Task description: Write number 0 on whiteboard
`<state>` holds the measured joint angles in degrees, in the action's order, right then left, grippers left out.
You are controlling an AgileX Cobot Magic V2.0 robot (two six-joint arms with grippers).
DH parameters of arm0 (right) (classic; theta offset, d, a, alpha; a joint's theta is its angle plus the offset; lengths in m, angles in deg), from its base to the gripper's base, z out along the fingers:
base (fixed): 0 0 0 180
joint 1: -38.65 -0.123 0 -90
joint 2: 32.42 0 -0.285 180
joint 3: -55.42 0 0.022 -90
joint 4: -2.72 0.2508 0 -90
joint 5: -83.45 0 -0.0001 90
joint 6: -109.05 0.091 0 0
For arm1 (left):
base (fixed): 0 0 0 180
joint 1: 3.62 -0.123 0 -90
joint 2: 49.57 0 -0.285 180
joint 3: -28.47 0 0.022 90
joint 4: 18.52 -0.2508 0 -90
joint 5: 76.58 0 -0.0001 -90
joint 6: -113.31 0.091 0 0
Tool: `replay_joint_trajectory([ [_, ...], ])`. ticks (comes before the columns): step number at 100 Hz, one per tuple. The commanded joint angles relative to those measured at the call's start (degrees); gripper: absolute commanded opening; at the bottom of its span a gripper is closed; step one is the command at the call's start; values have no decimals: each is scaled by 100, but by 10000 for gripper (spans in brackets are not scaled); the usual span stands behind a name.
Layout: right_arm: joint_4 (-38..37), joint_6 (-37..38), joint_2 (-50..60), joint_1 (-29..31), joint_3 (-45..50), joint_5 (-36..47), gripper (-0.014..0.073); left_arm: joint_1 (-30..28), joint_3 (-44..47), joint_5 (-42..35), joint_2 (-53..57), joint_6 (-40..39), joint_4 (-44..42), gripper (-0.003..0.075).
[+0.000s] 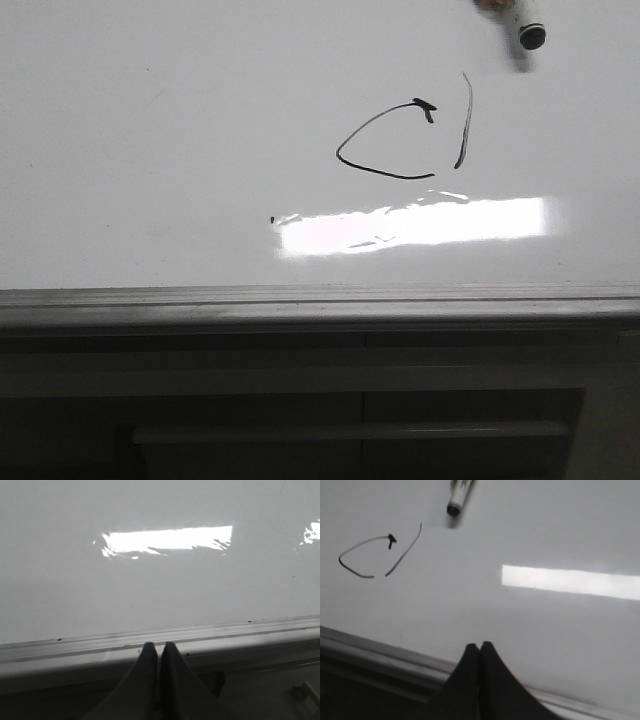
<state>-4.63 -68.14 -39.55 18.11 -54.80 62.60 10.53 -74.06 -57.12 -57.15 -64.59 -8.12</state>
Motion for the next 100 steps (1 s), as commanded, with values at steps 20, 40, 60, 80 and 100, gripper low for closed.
replay_joint_trajectory([
  [20, -38, 76, 15, 24, 887, 716, -76, -31, 180, -218, 159, -71, 105, -20],
  [40, -59, 76, 15, 24, 887, 381, -76, -31, 180, -218, 159, -71, 105, -20],
  [60, -59, 76, 15, 24, 887, 402, -76, -31, 180, -218, 159, -71, 105, -20],
  [80, -59, 76, 15, 24, 887, 402, -76, -31, 180, -218, 159, -71, 105, -20],
  [100, -59, 76, 15, 24, 887, 402, -76, -31, 180, -218, 159, -71, 105, -20],
])
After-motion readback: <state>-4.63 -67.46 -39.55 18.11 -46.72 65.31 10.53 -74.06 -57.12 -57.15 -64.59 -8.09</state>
